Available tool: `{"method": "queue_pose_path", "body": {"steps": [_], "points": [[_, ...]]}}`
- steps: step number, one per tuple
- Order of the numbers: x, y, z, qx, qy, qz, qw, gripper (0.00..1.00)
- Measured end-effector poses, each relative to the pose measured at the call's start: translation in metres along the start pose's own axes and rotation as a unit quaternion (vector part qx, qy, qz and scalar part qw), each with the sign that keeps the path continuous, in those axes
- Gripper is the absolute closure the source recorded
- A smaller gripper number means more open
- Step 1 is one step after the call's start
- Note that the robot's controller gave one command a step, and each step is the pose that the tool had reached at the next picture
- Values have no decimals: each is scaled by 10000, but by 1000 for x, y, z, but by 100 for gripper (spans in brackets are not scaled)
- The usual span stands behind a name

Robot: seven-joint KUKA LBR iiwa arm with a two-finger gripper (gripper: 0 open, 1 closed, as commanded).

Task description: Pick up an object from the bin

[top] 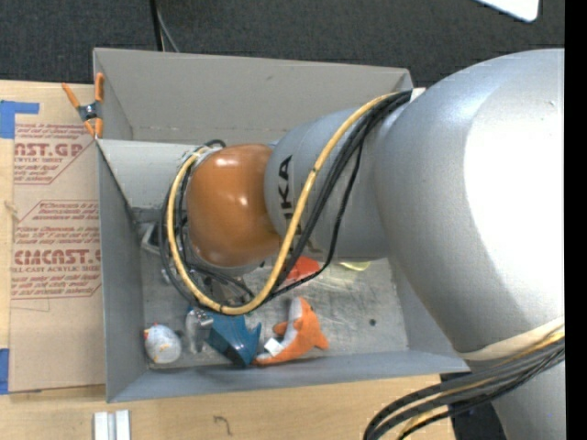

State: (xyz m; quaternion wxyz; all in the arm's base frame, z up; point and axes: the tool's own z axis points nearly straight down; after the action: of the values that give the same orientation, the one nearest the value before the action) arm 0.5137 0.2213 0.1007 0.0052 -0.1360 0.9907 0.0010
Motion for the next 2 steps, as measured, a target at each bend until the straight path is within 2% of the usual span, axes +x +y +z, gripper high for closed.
{"method": "queue_pose_path", "body": {"steps": [1, 2], "points": [[27, -17, 14, -12, 64, -366, 9993, 0], [40, -26, -11, 1, 56, 239, 9997, 0]]}}
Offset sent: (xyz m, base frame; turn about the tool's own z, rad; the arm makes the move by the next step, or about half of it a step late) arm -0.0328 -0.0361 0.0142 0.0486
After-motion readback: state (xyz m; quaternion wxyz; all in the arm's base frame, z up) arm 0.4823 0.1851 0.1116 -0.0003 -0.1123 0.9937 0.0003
